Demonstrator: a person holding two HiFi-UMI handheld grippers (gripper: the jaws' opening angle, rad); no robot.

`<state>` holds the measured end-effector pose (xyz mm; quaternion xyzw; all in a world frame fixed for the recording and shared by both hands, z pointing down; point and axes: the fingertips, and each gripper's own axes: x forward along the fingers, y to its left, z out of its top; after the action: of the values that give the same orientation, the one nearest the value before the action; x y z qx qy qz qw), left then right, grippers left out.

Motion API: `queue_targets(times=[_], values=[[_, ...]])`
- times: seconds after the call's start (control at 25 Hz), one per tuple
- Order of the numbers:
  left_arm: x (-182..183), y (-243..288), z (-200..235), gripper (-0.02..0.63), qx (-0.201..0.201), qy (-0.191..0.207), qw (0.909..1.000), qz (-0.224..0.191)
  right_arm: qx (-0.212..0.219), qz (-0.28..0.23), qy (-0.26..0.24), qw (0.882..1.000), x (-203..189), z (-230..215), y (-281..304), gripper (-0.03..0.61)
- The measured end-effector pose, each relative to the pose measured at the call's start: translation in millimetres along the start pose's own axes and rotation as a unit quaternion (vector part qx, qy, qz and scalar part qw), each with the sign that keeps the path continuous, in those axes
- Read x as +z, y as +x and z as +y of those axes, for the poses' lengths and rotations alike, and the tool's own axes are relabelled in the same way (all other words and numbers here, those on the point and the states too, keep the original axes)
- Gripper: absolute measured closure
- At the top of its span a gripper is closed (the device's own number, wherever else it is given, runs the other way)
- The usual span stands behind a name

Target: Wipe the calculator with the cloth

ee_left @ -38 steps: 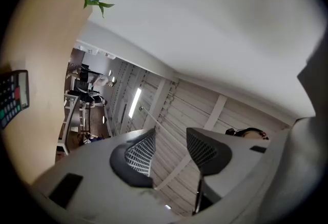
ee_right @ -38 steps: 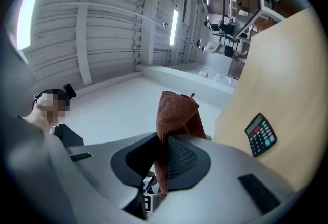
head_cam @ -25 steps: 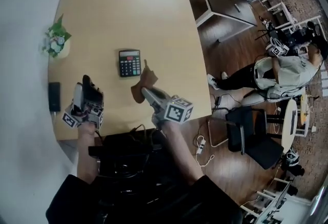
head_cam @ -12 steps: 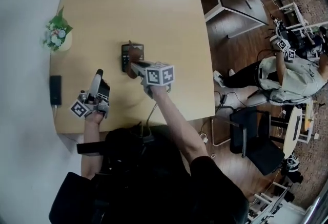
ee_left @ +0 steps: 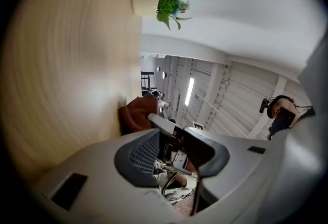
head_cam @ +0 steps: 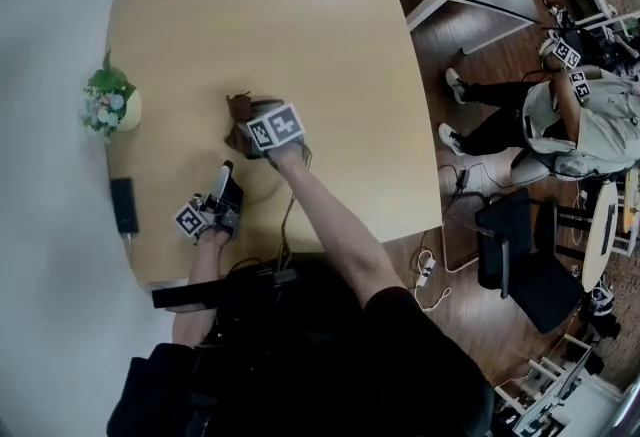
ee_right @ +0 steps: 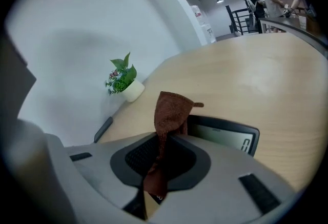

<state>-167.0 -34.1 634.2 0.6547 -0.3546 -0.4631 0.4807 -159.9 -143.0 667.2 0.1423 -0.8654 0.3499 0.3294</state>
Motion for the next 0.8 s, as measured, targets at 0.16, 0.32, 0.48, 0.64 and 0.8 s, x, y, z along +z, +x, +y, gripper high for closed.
queue_targets(times=[0.16, 0.32, 0.48, 0.64, 0.8], values=[[0, 0, 14, 0.482, 0.007, -0.037, 0.9993, 0.0, -0.014, 0.0, -0.011, 1.0, 1, -14, -10, 0.531], [2, 1, 23, 0.522, 0.037, -0.067, 0.997, -0.013, -0.04, -0.004, -0.015, 0.999, 0, -34, -35, 0.526], [1, 3, 21, 0.525, 0.042, -0.063, 0.997, -0.016, -0.092, 0.004, -0.023, 0.995, -7, -62, -63, 0.528], [0, 2, 22, 0.541, 0.047, -0.055, 0.9973, -0.013, -0.155, 0.011, -0.031, 0.987, -12, -85, -95, 0.531], [0, 2, 24, 0.558, 0.052, -0.051, 0.9973, -0.011, -0.056, -0.032, -0.018, 0.998, 15, -26, -88, 0.531]])
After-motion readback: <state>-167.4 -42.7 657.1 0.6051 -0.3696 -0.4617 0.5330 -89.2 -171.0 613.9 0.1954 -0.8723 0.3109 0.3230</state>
